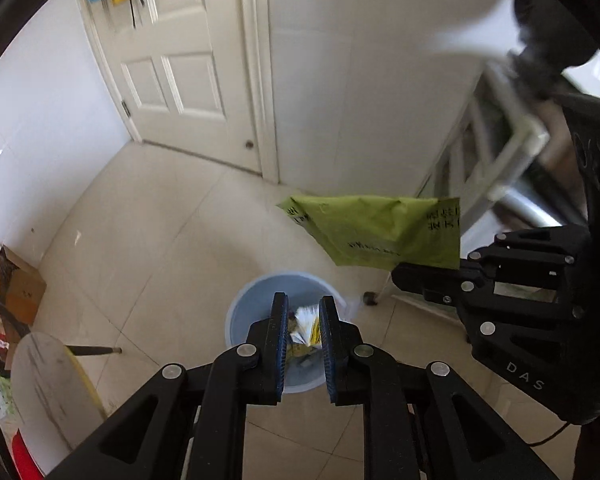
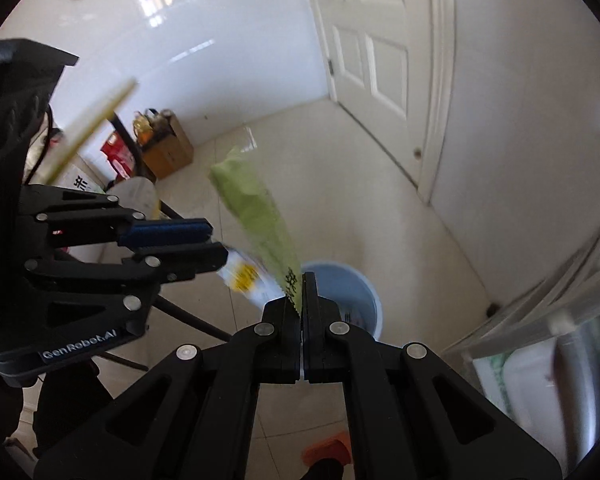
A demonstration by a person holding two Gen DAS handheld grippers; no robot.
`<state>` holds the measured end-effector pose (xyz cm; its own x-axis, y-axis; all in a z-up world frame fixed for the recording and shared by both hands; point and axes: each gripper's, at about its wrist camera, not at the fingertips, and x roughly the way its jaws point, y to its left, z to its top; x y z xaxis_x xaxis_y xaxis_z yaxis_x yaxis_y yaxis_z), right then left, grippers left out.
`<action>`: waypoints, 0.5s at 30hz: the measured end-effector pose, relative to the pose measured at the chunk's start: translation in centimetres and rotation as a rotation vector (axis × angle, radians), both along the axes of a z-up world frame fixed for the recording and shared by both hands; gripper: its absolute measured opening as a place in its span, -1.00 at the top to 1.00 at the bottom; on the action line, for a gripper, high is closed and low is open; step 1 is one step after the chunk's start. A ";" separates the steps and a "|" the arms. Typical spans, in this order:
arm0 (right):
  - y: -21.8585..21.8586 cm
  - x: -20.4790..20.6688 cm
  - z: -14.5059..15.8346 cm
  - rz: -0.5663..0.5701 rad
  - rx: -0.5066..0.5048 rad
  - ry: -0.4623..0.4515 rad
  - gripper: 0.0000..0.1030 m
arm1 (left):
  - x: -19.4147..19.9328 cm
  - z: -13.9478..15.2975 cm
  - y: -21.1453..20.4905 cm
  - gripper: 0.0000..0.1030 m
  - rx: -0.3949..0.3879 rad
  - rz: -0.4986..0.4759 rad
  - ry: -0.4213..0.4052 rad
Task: Collect trash
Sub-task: 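Carry both items over the blue bucket and open both grippers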
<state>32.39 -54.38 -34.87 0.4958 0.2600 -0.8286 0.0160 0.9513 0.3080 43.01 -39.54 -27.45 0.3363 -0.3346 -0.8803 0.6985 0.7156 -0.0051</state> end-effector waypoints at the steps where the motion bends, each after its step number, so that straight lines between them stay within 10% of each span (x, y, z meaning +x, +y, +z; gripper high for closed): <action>1: -0.1 0.3 -0.8 0.000 0.005 0.011 0.97 | 0.7 -0.8 -0.4 0.75 0.011 0.005 0.007; 7: -0.9 2.3 -6.5 0.009 0.047 0.088 0.97 | 5.2 -5.3 -0.5 0.58 0.069 0.041 0.045; 15: -0.4 4.0 -8.7 -0.010 0.072 0.145 0.71 | 4.6 -5.7 -1.9 -0.12 0.102 0.056 -0.016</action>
<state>36.38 -54.77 -43.61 0.3754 0.3166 -0.8711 0.0744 0.9265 0.3688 47.57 -41.49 -33.14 0.3665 -0.2235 -0.9032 0.6565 0.7500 0.0808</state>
